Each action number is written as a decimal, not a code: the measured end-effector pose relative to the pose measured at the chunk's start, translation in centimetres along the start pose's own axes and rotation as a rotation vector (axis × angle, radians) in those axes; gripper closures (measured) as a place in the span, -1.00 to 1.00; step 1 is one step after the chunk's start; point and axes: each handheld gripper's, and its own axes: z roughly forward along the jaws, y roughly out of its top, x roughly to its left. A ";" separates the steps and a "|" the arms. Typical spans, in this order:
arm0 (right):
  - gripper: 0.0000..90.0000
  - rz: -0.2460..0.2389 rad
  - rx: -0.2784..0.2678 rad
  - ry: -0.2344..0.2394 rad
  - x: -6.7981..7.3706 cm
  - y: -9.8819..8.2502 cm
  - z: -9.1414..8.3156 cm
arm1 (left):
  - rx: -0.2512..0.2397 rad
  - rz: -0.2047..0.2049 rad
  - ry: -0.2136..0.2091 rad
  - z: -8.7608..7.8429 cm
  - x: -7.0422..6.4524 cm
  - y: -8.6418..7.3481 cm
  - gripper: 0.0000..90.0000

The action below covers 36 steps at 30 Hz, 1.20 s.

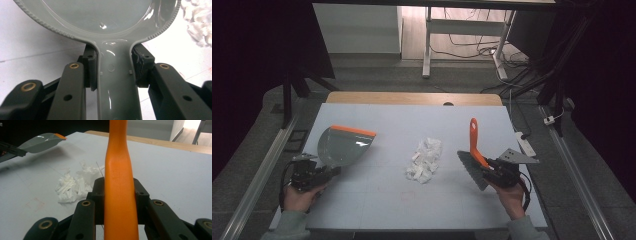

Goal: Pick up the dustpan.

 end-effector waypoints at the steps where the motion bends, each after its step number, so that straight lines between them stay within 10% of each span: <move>1: 0.56 -0.002 0.004 -0.002 0.0 0.0 0.0 | -0.001 0.000 -0.005 0.0 0.1 0.0 0.36; 20: 0.56 -0.015 0.000 -0.017 -0.2 0.0 -0.3 | -0.060 0.089 -0.064 -1.5 -1.0 0.5 0.36; 36: 0.56 -0.027 0.005 -0.009 0.2 0.0 -0.1 | -0.048 0.173 -0.212 -1.9 -2.7 0.9 0.36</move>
